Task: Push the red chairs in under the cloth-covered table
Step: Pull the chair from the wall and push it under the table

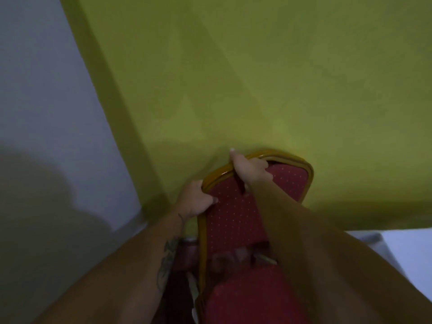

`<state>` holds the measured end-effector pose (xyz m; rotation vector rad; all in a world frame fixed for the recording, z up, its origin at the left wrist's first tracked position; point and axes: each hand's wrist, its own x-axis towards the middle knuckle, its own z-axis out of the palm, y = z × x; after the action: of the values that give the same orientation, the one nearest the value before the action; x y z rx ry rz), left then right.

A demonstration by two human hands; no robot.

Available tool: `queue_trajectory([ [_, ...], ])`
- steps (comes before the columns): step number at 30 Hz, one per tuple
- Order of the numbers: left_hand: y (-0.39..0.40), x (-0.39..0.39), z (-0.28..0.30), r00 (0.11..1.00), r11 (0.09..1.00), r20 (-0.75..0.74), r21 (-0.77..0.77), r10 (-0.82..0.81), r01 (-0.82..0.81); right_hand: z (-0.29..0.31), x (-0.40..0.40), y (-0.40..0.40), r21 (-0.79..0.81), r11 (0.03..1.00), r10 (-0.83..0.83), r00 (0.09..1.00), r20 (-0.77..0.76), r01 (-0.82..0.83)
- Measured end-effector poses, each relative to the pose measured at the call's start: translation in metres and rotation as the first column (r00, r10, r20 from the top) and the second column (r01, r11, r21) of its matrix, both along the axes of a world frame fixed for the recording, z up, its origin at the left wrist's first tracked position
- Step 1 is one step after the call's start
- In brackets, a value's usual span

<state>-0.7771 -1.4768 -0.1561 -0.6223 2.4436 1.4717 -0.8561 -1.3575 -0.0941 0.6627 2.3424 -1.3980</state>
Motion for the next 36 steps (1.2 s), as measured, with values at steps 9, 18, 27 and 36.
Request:
queue_trajectory([
  [9, 0.006, 0.032, -0.014, 0.991, 0.990, -0.087, -0.088, 0.104, -0.112, -0.005, 0.025, -0.013, 0.137, 0.991, -0.002, 1.000, -0.017, 0.004],
  [18, 0.046, 0.135, -0.017, 0.969, 0.963, -0.195, -0.191, 0.150, -0.188, -0.010, 0.090, 0.011, 0.133, 0.964, 0.239, 0.969, -0.068, -0.229],
  [27, 0.032, 0.228, 0.029, 0.999, 0.998, -0.025, 0.034, -0.043, 0.044, -0.002, 0.217, 0.072, 0.117, 0.938, 0.341, 0.931, -0.128, -0.327],
  [36, 0.071, 0.238, 0.109, 0.990, 1.000, -0.139, 0.009, -0.026, 0.028, -0.010, 0.333, 0.113, 0.120, 0.894, 0.427, 0.902, 0.070, -0.432],
])
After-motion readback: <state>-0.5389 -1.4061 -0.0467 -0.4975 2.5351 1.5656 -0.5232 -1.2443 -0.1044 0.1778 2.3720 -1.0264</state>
